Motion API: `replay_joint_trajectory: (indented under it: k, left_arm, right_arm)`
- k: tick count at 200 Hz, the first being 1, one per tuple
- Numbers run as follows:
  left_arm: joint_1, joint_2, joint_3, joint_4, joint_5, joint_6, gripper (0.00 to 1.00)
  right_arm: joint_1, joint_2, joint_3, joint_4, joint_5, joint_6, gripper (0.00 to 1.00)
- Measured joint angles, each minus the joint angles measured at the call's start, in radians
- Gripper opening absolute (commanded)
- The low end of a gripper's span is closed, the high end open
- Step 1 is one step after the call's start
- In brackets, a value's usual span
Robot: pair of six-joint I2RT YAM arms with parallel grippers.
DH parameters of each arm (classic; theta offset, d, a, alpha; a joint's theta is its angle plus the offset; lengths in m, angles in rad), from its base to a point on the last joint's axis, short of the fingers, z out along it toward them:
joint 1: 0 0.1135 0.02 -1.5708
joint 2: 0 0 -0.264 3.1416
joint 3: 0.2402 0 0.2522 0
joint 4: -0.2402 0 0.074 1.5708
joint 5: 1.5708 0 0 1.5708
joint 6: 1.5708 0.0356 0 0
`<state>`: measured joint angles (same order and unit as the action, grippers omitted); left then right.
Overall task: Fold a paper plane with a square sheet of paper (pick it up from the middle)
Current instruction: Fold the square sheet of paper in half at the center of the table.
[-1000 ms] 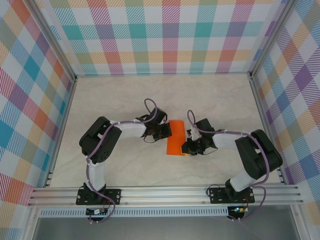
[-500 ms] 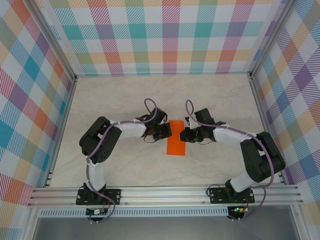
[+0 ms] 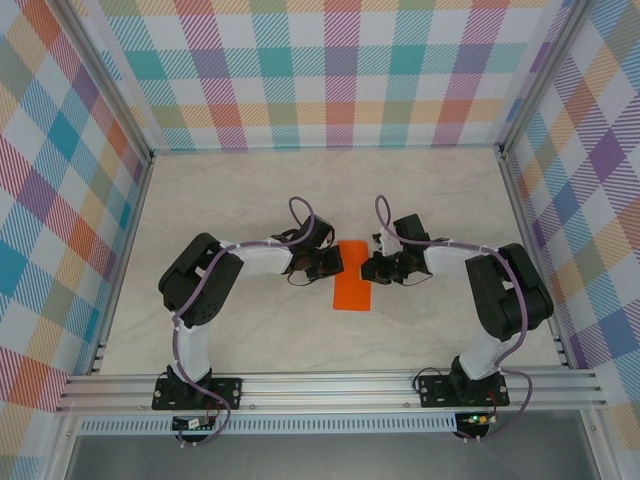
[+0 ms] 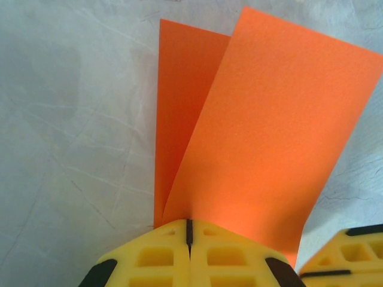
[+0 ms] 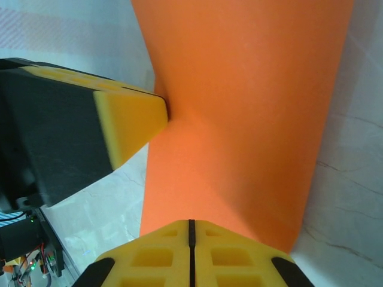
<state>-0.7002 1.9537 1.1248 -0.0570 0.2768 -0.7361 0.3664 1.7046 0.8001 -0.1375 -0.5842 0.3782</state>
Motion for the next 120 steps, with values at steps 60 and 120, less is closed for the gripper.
replay_joint_trajectory:
  k: [60,120]
  left_arm:
    - [0.000,0.002,0.006,-0.009,0.000,0.004,0.00]
    - [0.000,0.005,0.018,-0.029,-0.001,0.023,0.00]
  right_arm:
    - [-0.008,0.060,0.000,0.013,0.003,-0.013,0.07]
    - [-0.026,0.043,0.029,0.019,-0.051,-0.013,0.08]
